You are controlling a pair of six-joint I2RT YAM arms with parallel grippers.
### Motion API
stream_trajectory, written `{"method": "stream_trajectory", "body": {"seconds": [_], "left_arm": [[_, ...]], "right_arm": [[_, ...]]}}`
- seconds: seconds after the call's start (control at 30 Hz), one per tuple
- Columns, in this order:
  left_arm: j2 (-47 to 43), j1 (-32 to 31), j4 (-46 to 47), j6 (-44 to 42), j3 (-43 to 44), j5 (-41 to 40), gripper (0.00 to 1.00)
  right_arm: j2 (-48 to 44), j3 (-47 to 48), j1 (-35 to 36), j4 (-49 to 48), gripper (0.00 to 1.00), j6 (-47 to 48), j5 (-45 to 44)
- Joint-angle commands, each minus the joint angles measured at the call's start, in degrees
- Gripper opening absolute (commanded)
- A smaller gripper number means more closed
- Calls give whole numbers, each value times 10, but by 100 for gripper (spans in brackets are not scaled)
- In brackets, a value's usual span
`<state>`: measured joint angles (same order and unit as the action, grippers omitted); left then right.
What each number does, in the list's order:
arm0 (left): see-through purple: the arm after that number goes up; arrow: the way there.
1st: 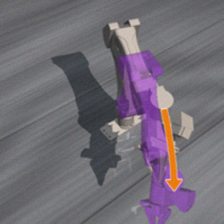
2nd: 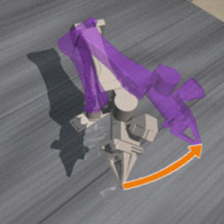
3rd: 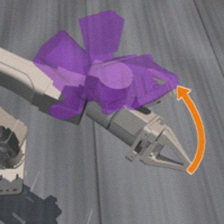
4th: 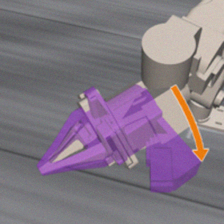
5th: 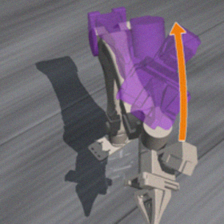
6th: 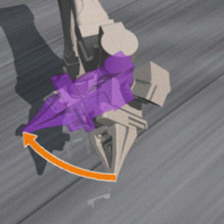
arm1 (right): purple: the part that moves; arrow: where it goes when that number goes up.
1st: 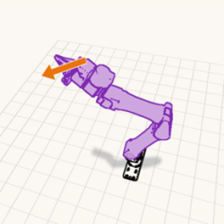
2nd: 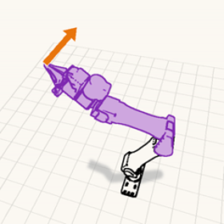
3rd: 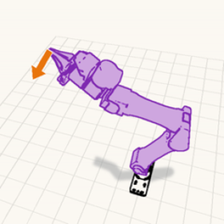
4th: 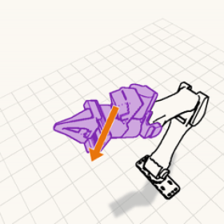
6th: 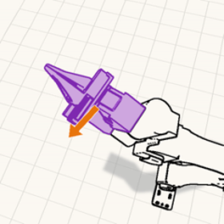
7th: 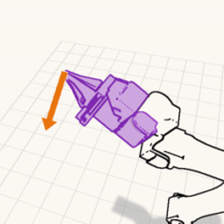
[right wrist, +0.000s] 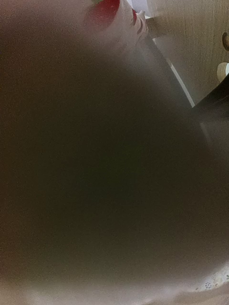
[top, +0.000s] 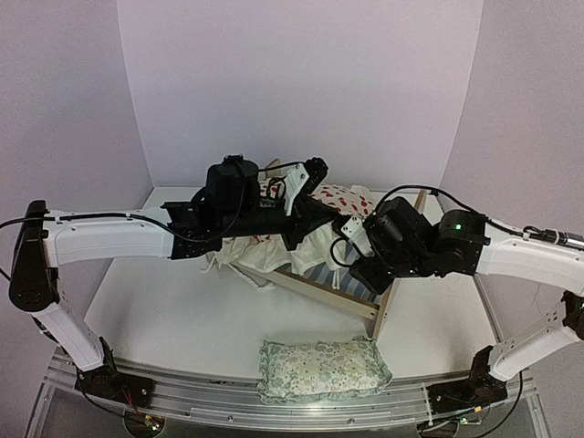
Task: Set up the pet bed
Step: Cross the right ropes of the mattress at the bed frame base.
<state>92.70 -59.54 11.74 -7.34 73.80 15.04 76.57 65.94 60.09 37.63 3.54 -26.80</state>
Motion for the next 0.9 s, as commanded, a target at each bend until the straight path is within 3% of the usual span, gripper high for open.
{"method": "stream_trajectory", "body": {"seconds": [0.0, 0.53, 0.87], "left_arm": [[-36, 3, 16, 19, 13, 32, 0], [-41, 21, 36, 41, 3, 74, 0], [-43, 23, 38, 47, 2, 76, 0]], "right_arm": [[-20, -27, -6, -88, 52, 16, 26], [-12, -94, -18, -235, 51, 25, 50], [0, -116, -18, -281, 31, 17, 55]]}}
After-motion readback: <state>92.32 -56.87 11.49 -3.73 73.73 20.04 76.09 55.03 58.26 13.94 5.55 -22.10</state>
